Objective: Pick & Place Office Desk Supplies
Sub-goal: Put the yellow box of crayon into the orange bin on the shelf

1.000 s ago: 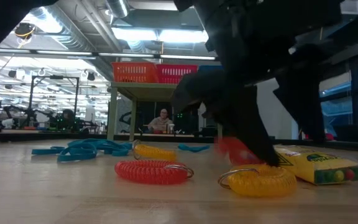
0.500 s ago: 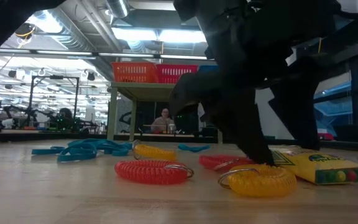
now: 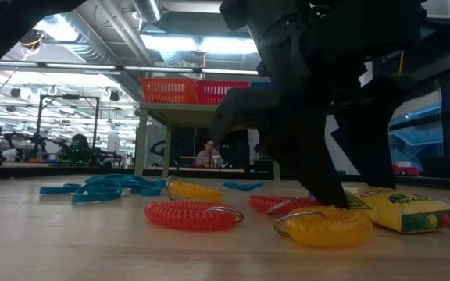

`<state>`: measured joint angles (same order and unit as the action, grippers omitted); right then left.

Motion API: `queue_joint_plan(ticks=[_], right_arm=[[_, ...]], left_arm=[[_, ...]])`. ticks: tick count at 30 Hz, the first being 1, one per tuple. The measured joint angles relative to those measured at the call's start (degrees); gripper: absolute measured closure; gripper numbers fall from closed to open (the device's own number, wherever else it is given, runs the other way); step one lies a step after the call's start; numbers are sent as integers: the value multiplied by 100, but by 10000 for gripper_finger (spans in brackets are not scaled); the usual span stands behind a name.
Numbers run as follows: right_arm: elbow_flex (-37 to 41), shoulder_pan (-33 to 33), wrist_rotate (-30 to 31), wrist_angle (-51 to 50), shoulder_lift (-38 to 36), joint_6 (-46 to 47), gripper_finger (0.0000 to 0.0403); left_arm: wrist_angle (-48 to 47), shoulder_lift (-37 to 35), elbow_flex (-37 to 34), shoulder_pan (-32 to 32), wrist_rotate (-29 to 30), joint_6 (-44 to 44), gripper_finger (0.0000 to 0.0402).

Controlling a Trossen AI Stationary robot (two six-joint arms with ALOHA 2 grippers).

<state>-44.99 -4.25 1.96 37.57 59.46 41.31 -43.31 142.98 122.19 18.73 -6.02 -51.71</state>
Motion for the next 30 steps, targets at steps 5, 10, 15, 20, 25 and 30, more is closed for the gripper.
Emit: queue_joint_plan(ticks=[5,10,15,20,25,30], right_arm=[[0,0,0,2,0,21,190],[0,0,0,2,0,73,190],[0,0,0,4,0,67,190],[0,0,0,4,0,66,190],[0,0,0,9,0,42,190],[0,0,-2,120,0,21,190]], left_arm=[[-35,2,-4,3,-16,103,206],[-63,2,-11,8,-17,418,234],[-66,2,-15,8,-15,545,254],[-61,-19,-15,19,212,662,260],[-83,-103,60,23,580,713,260],[-274,-105,536,-43,1510,717,261]])
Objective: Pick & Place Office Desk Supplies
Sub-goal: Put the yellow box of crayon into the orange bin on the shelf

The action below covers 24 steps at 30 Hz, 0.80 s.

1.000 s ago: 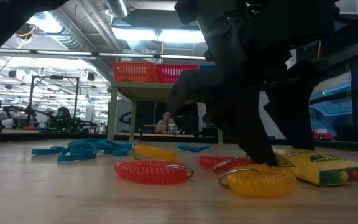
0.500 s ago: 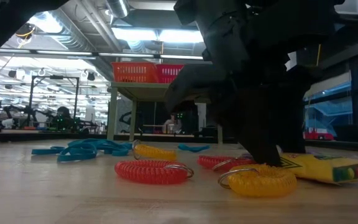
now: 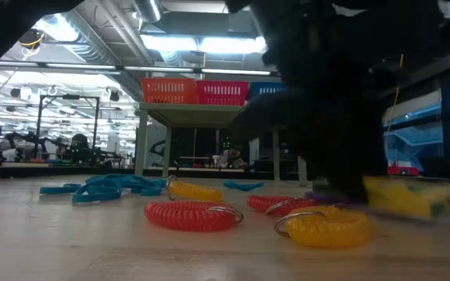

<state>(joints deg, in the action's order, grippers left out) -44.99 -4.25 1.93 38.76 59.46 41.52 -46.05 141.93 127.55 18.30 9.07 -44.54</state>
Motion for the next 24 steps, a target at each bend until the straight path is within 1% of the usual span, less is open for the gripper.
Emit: queue_joint_plan(ticks=[2,6,10,13,16,21,24], right_arm=[[0,0,0,272,0,-36,190],[0,2,0,834,-16,-310,190],[0,7,-26,1044,-87,-479,190],[0,7,-57,1051,-162,-617,190],[0,7,-112,1089,-224,-688,190],[0,13,-193,1265,-372,-961,190],[0,13,-197,1270,-497,-1077,190]], left_arm=[[-186,-15,303,-53,235,39,261],[-561,-30,716,-181,265,242,261],[-574,-287,660,-275,642,560,261],[-521,-646,675,-311,926,740,257],[-462,-983,681,-350,1030,875,248],[-535,-1557,677,-423,1240,1547,233],[-567,-1854,686,-460,1413,1756,228]])
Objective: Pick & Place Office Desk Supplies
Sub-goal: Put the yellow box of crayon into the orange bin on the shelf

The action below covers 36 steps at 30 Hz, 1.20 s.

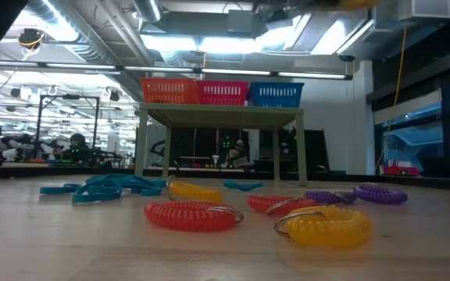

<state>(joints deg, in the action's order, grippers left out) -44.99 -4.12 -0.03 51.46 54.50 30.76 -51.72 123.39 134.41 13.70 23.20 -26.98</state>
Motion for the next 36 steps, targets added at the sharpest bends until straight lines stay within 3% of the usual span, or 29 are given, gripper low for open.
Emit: queue_joint_plan(ticks=[7,11,14,18,26,32,36], right_arm=[[0,0,-107,-7,-129,-282,190],[0,0,-105,-65,-129,-292,190],[0,0,-107,-129,-125,-291,190],[0,0,-105,-192,-126,-294,190],[0,0,-107,-238,-126,-213,190],[0,0,-107,-275,-124,16,190],[0,0,-108,-278,-124,29,190]], left_arm=[[-276,-542,-4,-69,896,108,224],[-281,-699,0,-195,968,530,226],[-318,-713,0,-271,716,965,225],[-521,-423,15,-404,-256,1603,222],[-1125,834,-4,-366,-689,286,221],[-1265,1488,-17,-691,-1045,3857,221],[-1232,1497,7,-878,-815,5410,209]])
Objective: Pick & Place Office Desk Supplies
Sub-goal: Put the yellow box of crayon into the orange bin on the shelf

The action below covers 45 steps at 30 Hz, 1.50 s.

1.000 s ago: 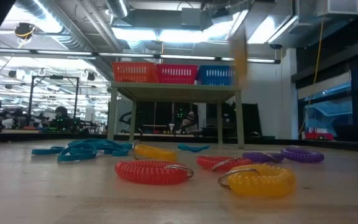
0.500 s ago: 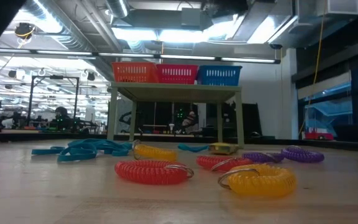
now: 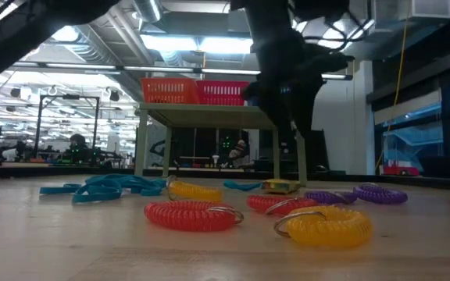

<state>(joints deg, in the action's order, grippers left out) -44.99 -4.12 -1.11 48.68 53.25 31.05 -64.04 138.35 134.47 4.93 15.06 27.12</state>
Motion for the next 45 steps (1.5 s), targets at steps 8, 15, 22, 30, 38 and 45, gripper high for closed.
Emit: queue_joint_plan(ticks=[8,15,22,30,38,45], right_arm=[[0,0,-294,-16,0,196,190],[0,-2,-603,-48,2,459,190],[0,-2,-786,-135,2,783,190],[0,0,-900,-191,2,903,190],[0,0,-898,-271,2,927,190],[0,-2,-896,-361,2,903,190]], left_arm=[[43,95,2,-128,-219,2025,153],[35,226,-11,-141,-229,2587,155],[103,432,-3,-211,-437,2914,153],[24,688,0,-312,-685,2878,158],[-62,810,-2,-436,-778,2860,158],[-38,810,-7,-520,-755,2725,158]])
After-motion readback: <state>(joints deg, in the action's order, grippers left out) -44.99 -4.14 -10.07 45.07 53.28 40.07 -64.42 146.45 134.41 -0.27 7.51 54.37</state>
